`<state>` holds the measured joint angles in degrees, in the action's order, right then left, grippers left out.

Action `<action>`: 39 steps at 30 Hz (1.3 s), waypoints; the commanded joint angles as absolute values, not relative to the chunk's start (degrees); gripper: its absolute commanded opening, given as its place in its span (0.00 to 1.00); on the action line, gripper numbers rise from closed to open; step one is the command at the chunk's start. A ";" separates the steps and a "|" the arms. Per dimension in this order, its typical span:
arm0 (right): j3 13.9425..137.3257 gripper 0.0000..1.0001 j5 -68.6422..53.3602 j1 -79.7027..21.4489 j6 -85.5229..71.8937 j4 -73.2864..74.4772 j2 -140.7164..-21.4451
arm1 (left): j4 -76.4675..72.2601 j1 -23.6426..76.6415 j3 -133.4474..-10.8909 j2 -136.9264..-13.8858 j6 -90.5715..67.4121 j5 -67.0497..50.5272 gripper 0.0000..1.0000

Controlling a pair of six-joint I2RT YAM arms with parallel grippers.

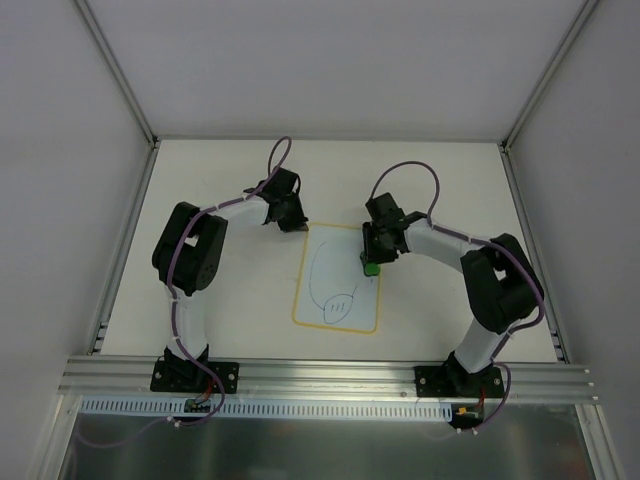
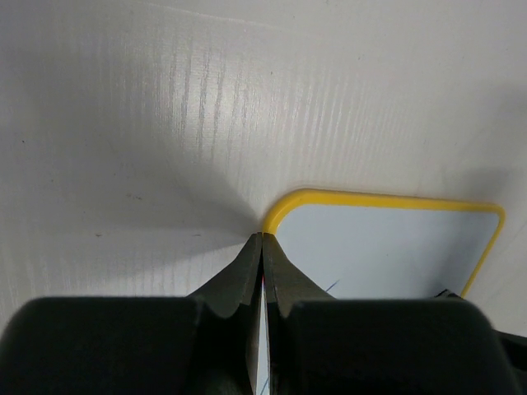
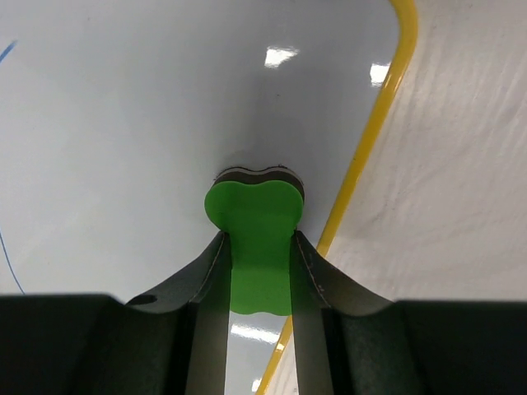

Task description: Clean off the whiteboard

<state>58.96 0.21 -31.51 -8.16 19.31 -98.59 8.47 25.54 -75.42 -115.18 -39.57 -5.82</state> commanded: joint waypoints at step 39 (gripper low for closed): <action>89.93 0.00 8.51 -39.12 -3.95 38.14 -122.18 | 11.25 25.40 -76.99 -117.42 -40.52 -5.80 0.00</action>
